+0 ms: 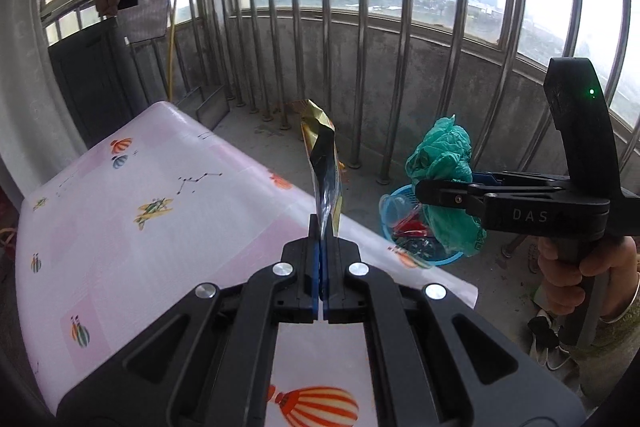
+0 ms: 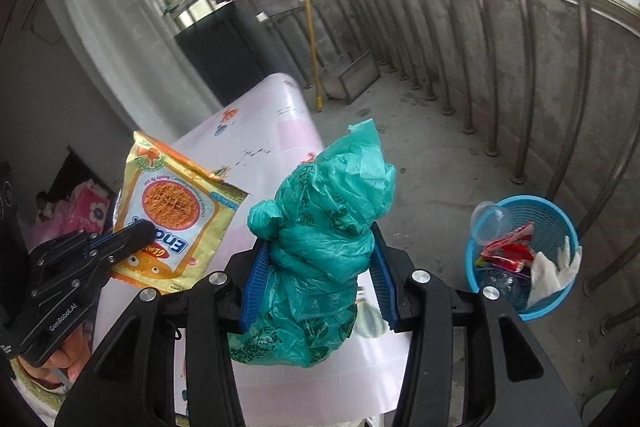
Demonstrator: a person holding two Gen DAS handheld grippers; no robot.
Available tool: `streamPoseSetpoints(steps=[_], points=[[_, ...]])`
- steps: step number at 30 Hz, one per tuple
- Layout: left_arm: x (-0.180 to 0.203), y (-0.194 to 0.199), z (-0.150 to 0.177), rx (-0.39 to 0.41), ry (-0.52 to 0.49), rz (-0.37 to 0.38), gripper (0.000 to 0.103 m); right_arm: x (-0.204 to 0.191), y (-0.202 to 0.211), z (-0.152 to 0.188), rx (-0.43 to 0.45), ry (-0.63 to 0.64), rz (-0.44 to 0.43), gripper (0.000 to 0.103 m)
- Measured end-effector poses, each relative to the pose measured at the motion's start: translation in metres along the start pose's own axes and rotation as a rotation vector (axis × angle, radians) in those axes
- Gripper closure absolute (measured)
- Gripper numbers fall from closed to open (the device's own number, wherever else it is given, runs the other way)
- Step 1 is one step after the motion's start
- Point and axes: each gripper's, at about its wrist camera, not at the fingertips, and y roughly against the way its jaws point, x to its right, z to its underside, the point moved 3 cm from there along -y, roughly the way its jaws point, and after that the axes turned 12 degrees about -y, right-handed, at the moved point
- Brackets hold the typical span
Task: Collect trash
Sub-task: 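Carry the noodle bag and teal bag to the wastebasket and release both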
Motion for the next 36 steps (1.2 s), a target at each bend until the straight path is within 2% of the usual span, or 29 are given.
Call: streamPoseSetpoints(steps=[4,9,13,18,23,30,33,35,36], points=[[0.015,-0.033,-0.029,-0.002,-0.041,0.102,0.103,0.054,0.018,-0.023,0.079,-0.145,0.089,0.057],[0.04,-0.089,-0.053,-0.05,-0.032,0.262,0.103,0.119,0.029,-0.033,0.131,-0.327,0.181,0.057],[0.065,-0.137,-0.065,-0.113,-0.032,0.364,0.103,0.152,0.022,-0.034,0.142,-0.421,0.23,0.057],[0.095,-0.19,-0.07,-0.195,-0.022,0.447,0.103,0.189,-0.002,-0.036,0.118,-0.52,0.246,0.057],[0.121,-0.237,-0.07,-0.269,-0.024,0.499,0.103,0.226,-0.028,-0.042,0.086,-0.599,0.263,0.057],[0.147,-0.287,-0.077,-0.307,-0.014,0.527,0.103,0.277,-0.053,-0.054,0.058,-0.685,0.256,0.056],[0.151,-0.306,-0.076,-0.323,0.01,0.546,0.102,0.297,-0.069,-0.054,0.047,-0.712,0.236,0.05],[0.151,-0.317,-0.077,-0.316,0.039,0.538,0.091,0.309,-0.08,-0.049,0.008,-0.738,0.272,0.042],[0.149,-0.317,-0.078,-0.306,0.044,0.526,0.076,0.315,-0.083,-0.047,-0.011,-0.757,0.31,0.042]])
